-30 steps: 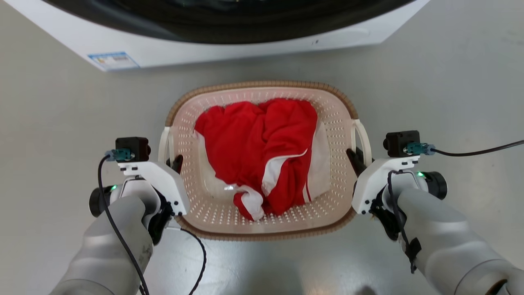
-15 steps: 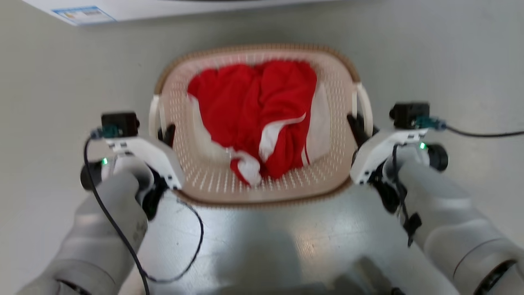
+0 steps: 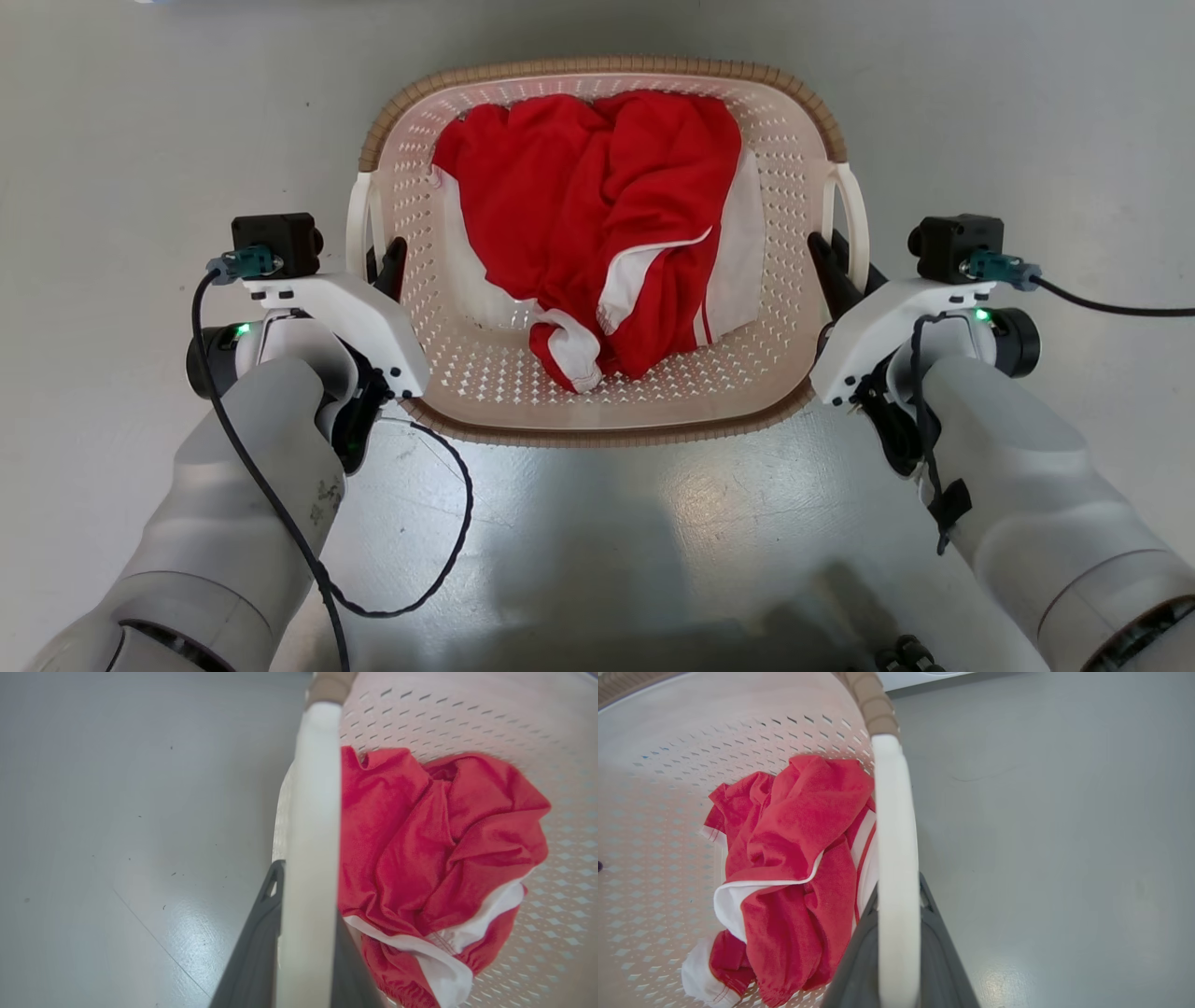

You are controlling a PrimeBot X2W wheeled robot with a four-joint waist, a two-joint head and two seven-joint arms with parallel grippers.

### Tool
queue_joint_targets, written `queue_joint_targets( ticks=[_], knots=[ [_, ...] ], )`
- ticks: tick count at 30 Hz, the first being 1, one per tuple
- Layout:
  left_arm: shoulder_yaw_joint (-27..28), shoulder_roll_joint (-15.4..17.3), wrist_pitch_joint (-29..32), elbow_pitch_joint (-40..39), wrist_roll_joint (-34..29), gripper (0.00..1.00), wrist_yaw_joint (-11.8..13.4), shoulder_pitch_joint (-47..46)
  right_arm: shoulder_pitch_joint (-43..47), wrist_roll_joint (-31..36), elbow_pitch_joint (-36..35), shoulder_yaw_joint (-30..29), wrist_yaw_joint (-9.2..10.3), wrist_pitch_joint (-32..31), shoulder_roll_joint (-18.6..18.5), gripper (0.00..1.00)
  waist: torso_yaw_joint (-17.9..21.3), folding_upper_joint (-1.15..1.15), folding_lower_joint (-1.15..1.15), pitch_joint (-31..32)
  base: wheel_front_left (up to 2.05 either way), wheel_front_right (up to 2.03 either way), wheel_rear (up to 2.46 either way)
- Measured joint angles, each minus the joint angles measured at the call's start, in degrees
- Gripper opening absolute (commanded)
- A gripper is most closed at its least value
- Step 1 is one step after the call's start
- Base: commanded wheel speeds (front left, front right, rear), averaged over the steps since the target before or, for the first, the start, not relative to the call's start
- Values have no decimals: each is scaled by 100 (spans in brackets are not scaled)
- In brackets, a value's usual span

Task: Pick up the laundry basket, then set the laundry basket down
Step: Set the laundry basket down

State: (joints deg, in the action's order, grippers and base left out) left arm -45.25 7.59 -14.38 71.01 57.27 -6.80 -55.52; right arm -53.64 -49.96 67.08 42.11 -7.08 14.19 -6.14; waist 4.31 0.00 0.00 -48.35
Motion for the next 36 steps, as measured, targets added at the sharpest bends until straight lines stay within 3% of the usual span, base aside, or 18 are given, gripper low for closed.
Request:
queue_joint_targets(
  ticks=[16, 17, 18, 19, 20, 21, 22, 36],
  knots=[
    [79, -73, 0, 205, -97, 0, -15, 5, 68, 246, 136, -208, -1, 1, 127, 0, -10, 0, 0, -63, 0, 0, 0],
    [77, -76, 0, 215, -97, 0, -27, 5, 68, 253, 149, -216, -1, 1, 131, 4, -12, 0, 0, -65, 0, 0, 0],
    [77, -76, 0, 215, -97, 0, -27, 5, 68, 253, 149, -216, -1, 1, 131, 16, -12, 0, 0, -65, 0, 0, 0],
    [77, -81, 1, 226, -96, 0, -27, 5, 68, 254, 161, -222, -1, 1, 133, 35, -14, 0, 0, -67, 0, 0, 0],
    [78, -86, 3, 237, -92, 16, -27, 5, 68, 254, 175, -229, -2, 1, 137, 80, -15, 0, 0, -68, 0, 0, 0],
    [79, -87, 9, 247, -85, 71, -27, 5, 68, 254, 186, -243, -5, 2, 136, 100, -16, 0, 0, -69, 0, 0, 0],
    [98, -85, 8, 249, -74, 100, -27, 4, 69, 253, 191, -285, -5, 2, 133, 100, -17, 0, 0, -68, 0, 0, 0],
    [-34, -56, 75, 257, 12, 100, -35, 119, 127, 289, 200, -401, -7, 2, 155, 100, 19, 0, 0, 233, 0, 0, 0]
  ],
)
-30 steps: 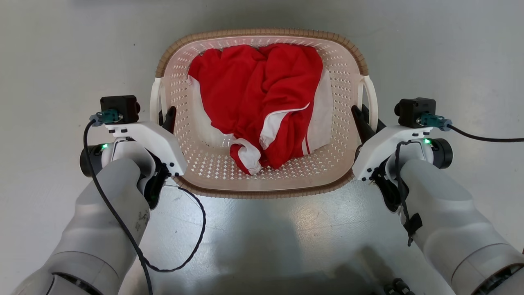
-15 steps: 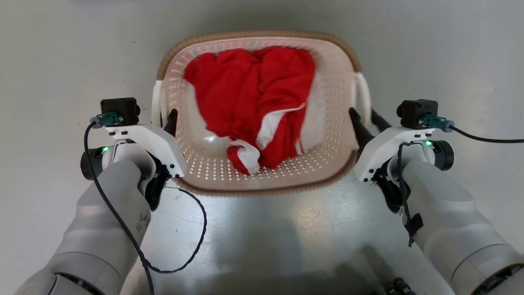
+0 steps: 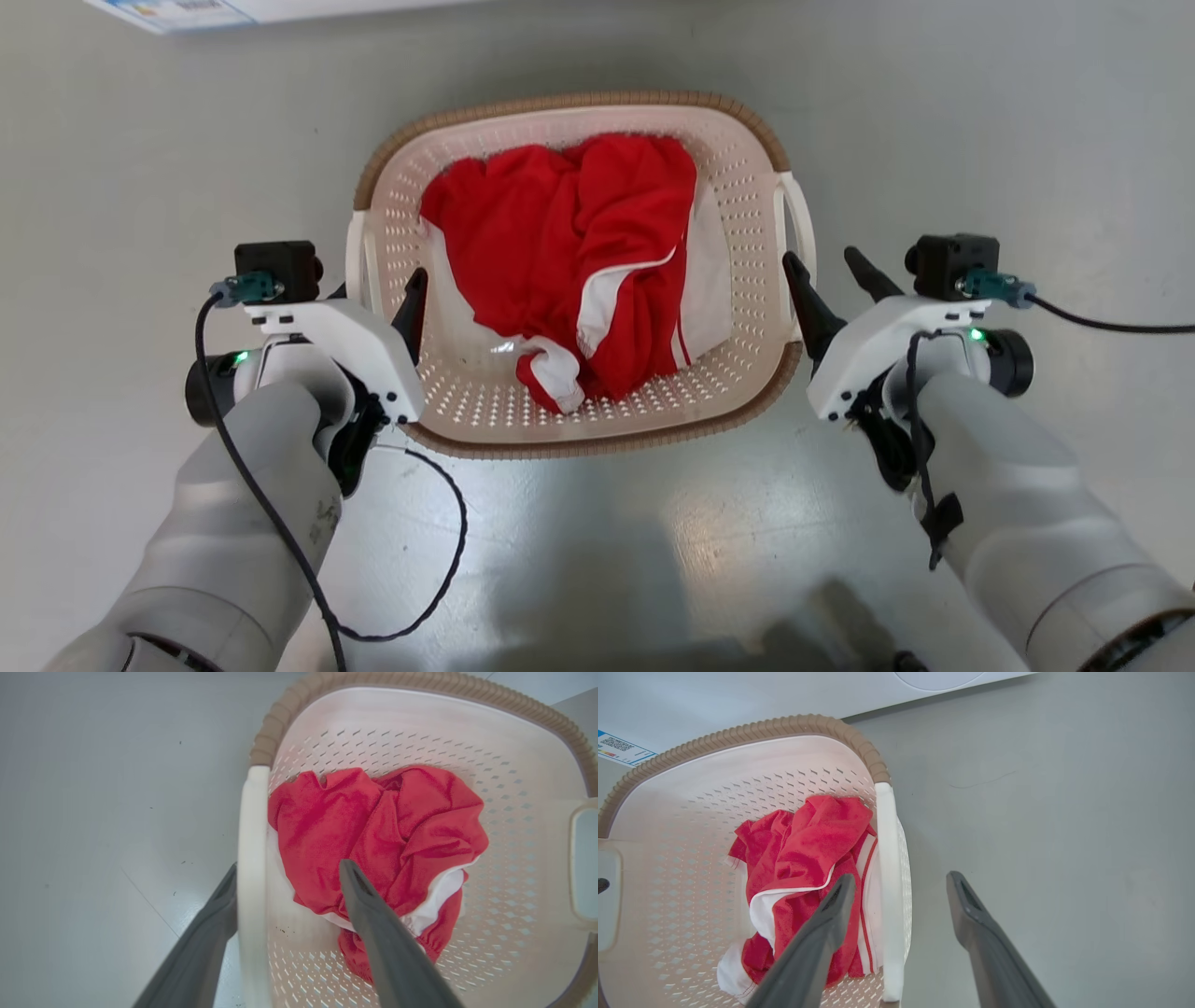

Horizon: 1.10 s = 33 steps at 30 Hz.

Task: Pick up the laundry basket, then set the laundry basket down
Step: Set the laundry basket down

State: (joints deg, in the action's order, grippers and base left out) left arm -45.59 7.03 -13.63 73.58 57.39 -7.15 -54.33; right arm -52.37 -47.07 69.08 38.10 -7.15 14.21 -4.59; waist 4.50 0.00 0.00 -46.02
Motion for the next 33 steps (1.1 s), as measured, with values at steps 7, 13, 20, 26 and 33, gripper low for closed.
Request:
queue_joint_targets(
  ticks=[7, 13, 20, 26, 33],
  knots=[
    [24, 114, -59, 3, -62, 100, 1, 321, 353, -1, -224, -49, 1, 0, 11, 100, 35, 0, 0, 582, 0, 0, 0],
    [425, 294, -76, -535, -319, 100, 9, 817, 861, 141, -637, -110, 0, 0, -172, 100, 74, 0, 0, 1365, 0, 0, 0],
    [1249, 435, -77, -1525, -1015, 100, 152, 1974, 1809, 691, -1344, -686, 1, 0, -396, 100, 118, 0, 0, 2465, 0, 0, 0],
    [2159, 411, -77, -2622, -1806, 100, 220, 3134, 2739, 1466, -2151, -1489, 1, 0, -448, 100, 161, 0, 0, 3408, 0, 0, 0],
    [3016, 237, -77, -3699, -2668, 100, 252, 4178, 3784, 2448, -3259, -2531, 1, 0, -430, 100, 133, 0, 0, 4282, 0, 0, 0]
  ],
)
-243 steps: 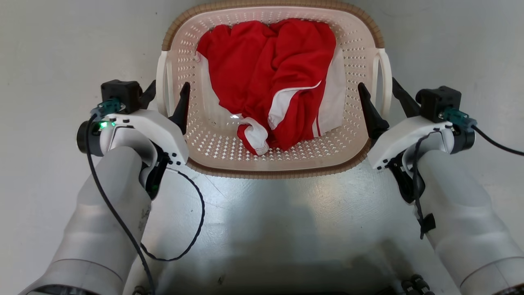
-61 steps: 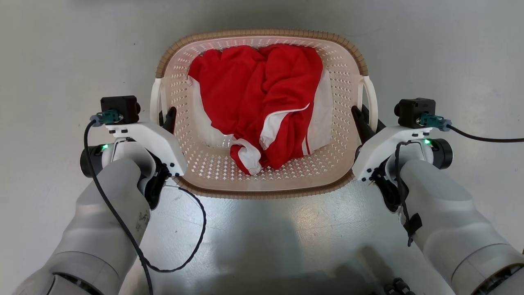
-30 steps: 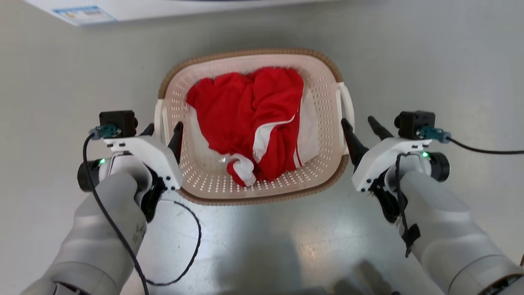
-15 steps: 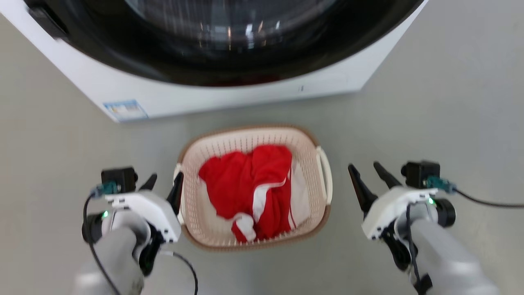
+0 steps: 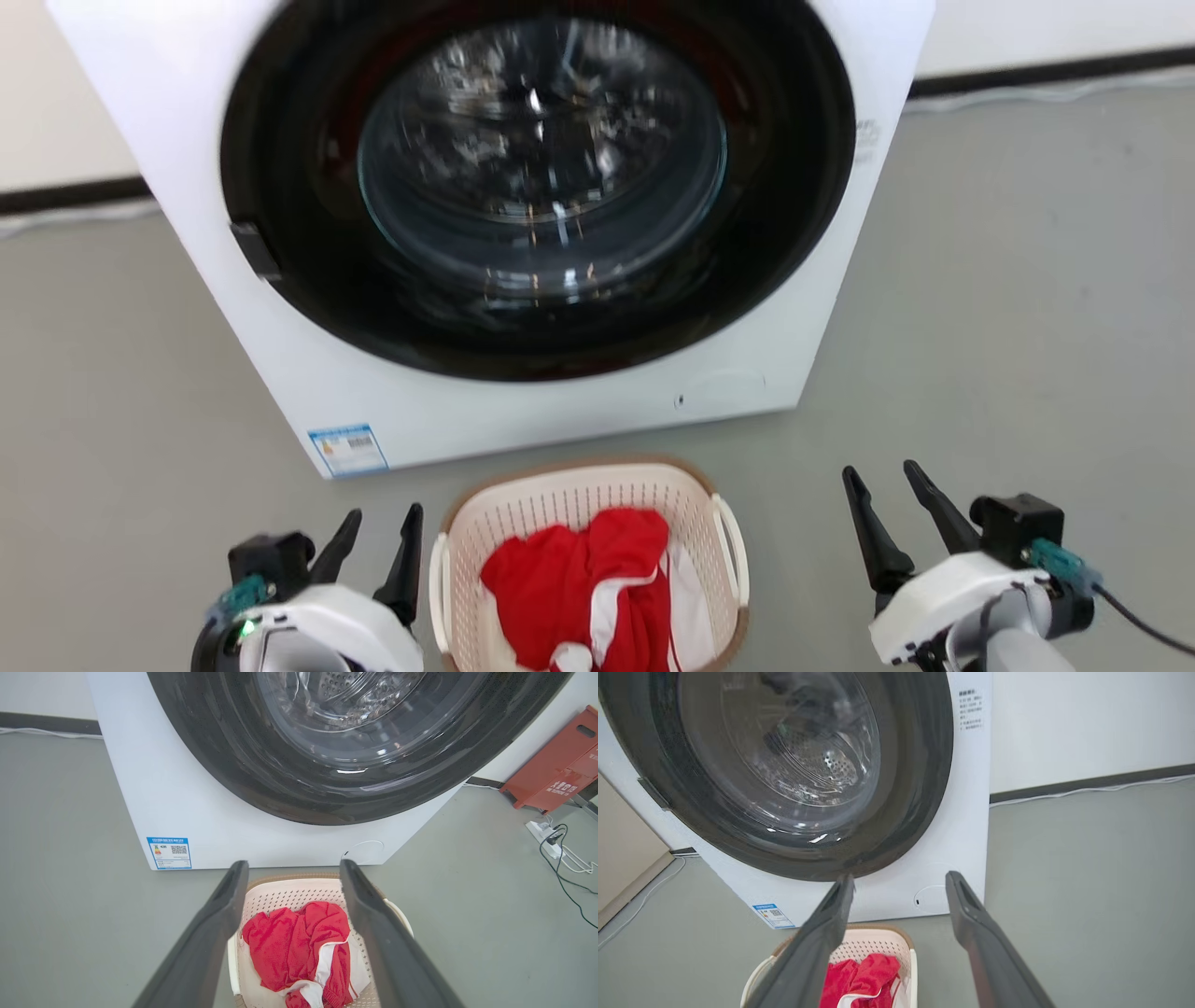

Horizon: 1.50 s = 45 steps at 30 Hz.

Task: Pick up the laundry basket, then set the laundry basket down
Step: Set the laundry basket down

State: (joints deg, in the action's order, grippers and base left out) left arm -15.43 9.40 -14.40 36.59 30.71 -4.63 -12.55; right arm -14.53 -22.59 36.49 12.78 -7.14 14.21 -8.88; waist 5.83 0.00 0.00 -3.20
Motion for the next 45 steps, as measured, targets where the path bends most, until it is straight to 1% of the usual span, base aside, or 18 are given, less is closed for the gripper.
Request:
queue_joint_targets(
  ticks=[4, 8, 10, 14, 19, 27, 45],
  knots=[
    [437, -88, 0, -556, -360, 100, -47, 415, 438, 464, -710, -416, 0, 0, 89, 100, -32, 0, 0, 321, 0, 0, 0],
    [790, -230, 0, -1122, -678, 100, -101, 690, 758, 804, -1328, -769, 0, 1, 159, 100, -57, 0, 0, 480, 0, 0, 0],
    [932, -290, 0, -1332, -771, 100, -138, 787, 895, 901, -1522, -916, 0, 1, 219, 100, -74, 0, 0, 506, 0, 0, 0],
    [1137, -400, 0, -1575, -1001, 100, -194, 906, 1063, 1055, -1691, -1036, 0, 1, 264, 100, -95, 0, 0, 527, 0, 0, 0],
    [1299, -552, -4, -1700, -1010, 100, -202, 995, 1106, 1092, -1764, -1123, 0, 1, 296, 100, -99, 0, 0, 556, 0, 0, 0],
    [1450, -606, -5, -1697, -1031, 100, -250, 1017, 1106, 1110, -1763, -1134, 0, 1, 323, 100, -82, 0, 0, 554, 0, 0, 0],
    [1350, -616, -5, -1607, -1009, 100, -252, 1017, 1106, 1138, -1682, -1122, 0, 1, 323, 100, -66, 0, 0, 582, 0, 0, 0]
  ],
)
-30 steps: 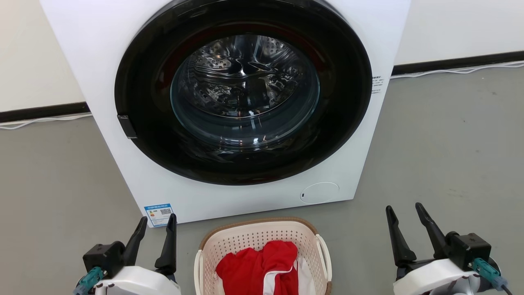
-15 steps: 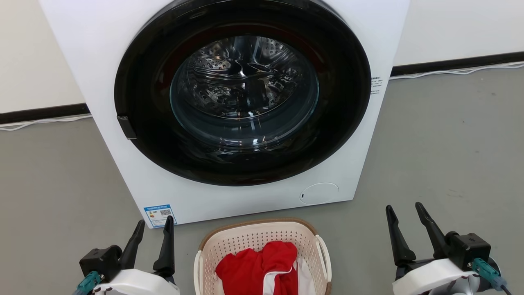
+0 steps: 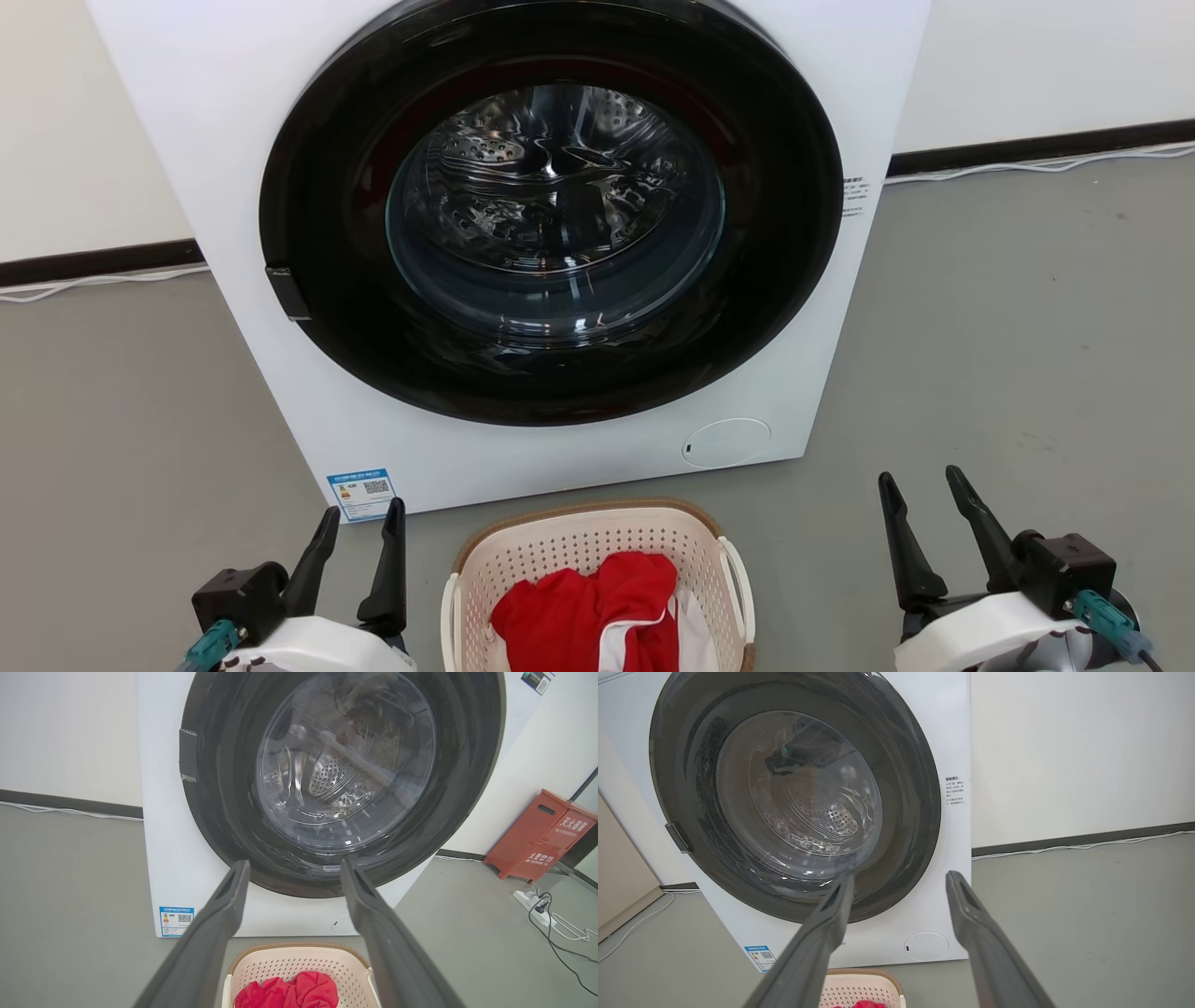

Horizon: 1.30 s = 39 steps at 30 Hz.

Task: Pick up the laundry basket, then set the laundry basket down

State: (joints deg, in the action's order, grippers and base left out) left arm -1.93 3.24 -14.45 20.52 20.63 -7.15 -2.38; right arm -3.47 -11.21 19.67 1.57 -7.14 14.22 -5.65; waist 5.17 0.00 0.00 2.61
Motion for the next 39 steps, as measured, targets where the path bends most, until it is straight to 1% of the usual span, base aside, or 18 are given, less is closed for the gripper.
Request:
queue_joint_targets(
  ticks=[17, 18, 25, 30, 39],
  knots=[
    [-8, 1, -1, 75, 13, 100, 0, 0, -1, -4, 33, 3, 0, 0, -1, 100, 53, 0, 0, 18, 0, 0, 0],
    [-37, 3, -1, 132, 112, 0, 0, 0, -1, -5, 33, 3, 0, 0, -1, 0, 55, 0, 1, 19, 0, 0, 0],
    [-41, -90, 85, 553, 181, 0, 7, 364, 309, -80, 391, 35, 7, -32, 94, 0, 50, 0, 0, 17, 0, 0, 0],
    [-22, -92, 168, 525, 483, 0, 7, 365, 318, -402, 372, 14, 7, -112, 94, 0, 24, 0, 5, 17, 0, 0, 0],
    [10, -92, 289, 447, 966, 0, 7, 362, 317, -967, 330, -58, 7, -263, 104, 0, -18, 0, 2, -19, 0, 0, 0]
  ],
)
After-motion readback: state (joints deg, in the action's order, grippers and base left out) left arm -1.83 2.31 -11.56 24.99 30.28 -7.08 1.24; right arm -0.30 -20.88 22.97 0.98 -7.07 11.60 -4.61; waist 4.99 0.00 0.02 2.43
